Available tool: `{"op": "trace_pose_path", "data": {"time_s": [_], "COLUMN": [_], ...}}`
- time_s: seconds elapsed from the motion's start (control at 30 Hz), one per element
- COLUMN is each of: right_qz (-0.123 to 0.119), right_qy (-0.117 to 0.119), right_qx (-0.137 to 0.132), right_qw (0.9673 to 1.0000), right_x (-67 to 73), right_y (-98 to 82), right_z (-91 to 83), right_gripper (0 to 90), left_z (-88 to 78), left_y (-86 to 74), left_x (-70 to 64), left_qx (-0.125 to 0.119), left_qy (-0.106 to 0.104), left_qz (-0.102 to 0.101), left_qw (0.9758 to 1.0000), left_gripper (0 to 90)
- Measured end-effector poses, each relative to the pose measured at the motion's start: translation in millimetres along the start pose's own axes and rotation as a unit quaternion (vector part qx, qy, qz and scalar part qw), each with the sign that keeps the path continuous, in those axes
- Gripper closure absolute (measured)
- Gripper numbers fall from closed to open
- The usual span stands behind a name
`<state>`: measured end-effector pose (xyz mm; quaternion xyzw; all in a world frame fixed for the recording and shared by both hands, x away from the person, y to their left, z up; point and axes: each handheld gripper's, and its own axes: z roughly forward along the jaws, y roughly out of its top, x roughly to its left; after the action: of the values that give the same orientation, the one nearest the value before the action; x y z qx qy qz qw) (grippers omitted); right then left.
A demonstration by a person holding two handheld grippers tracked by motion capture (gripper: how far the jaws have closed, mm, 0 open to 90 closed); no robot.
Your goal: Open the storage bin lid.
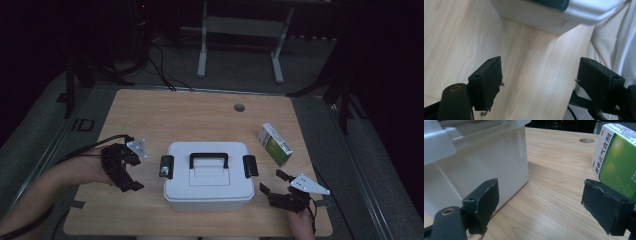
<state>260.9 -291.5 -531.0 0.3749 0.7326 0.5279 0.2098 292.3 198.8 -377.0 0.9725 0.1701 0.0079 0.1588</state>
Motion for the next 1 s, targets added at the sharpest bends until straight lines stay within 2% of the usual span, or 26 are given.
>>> {"op": "trace_pose_path", "data": {"time_s": [0.07, 0.1, 0.2, 0.27, 0.5, 1.0], "right_qz": [0.001, 0.001, -0.001, 0.0, 0.002, 0.002], "right_qy": [0.0, 0.0, 0.001, 0.001, 0.002, 0.002], "right_qx": [0.0, 0.001, 0.001, 0.0, 0.003, 0.003], "right_qw": [1.0, 1.0, 1.0, 1.0, 1.0, 1.0], "right_x": [-0.3, -0.5, -0.5, -0.3, -0.9, -0.4], "right_y": [-0.3, -0.5, -0.5, -0.2, -1.1, -2.3], "right_z": [-0.2, 0.0, 0.3, 0.3, 0.3, 0.6], "right_gripper": [14.0, 14.0, 14.0, 14.0, 14.0, 14.0], "left_z": [-1.7, -5.1, -7.4, -9.3, -5.5, 2.5], "left_y": [1.9, 7.9, 14.5, 24.4, 45.6, 80.5], "left_x": [-0.1, -0.6, -1.5, -1.0, -2.3, -1.1], "left_qx": [-0.002, -0.001, 0.003, 0.005, 0.013, 0.023], "left_qy": [-0.004, -0.005, -0.001, 0.002, -0.004, -0.001], "left_qz": [0.002, 0.007, 0.013, 0.022, 0.042, 0.065], "left_qw": [1.0, 1.0, 0.9999, 0.9997, 0.999, 0.9976], "left_gripper": [20.8, 20.8, 20.8, 20.8, 21.5, 21.5]}}
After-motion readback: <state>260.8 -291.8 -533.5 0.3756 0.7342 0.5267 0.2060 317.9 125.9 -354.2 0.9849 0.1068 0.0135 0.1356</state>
